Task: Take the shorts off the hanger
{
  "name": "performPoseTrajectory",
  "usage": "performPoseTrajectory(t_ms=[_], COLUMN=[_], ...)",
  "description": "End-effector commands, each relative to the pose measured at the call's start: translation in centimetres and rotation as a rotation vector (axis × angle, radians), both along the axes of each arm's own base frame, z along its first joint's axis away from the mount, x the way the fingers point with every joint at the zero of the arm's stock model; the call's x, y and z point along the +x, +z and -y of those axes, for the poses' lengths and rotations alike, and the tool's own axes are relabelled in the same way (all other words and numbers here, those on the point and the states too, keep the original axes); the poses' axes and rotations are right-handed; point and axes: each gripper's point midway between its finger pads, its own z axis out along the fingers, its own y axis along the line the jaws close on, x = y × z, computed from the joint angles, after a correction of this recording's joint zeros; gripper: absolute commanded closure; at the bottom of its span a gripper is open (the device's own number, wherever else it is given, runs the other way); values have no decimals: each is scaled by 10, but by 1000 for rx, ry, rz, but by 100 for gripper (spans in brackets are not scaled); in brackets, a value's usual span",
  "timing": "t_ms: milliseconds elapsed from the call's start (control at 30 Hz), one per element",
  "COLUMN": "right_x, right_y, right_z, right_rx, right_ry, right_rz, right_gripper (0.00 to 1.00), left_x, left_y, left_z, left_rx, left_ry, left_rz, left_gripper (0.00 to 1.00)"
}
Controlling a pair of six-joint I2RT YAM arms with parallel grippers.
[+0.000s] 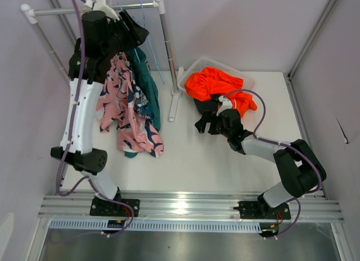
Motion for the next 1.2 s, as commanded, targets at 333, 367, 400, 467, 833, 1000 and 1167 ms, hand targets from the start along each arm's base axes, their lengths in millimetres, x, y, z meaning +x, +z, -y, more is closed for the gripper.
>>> performPoseTrajectory(t_ms=[333,367,400,467,833,1000,1167], right_x=[-2,-2,-3,-5,-5,-4,-3], right_y=[17,17,15,16,13,12,11], right_z=[-6,-6,-6,-8,-11,-11,-14], right_rx=[58,62,65,73,79,82,80], right_ry=[11,10,10,22,45,45,53], right_rz=[62,65,61,67,58,55,52], right_gripper=[5,5,5,5,5,5,5], left_x=[-20,-16,-12,-7,25,40,59], left_y=[1,-3,-10,-16,-38,-50,-63], left_z=[-47,-47,-48,-50,-58,-62,-59], left_rx=[118,122,130,137,145,148,146], left_ry=[179,182,188,197,231,241,233], left_rz=[10,3,-12,-23,-52,-68,-75], left_gripper=[44,44,44,44,44,44,45])
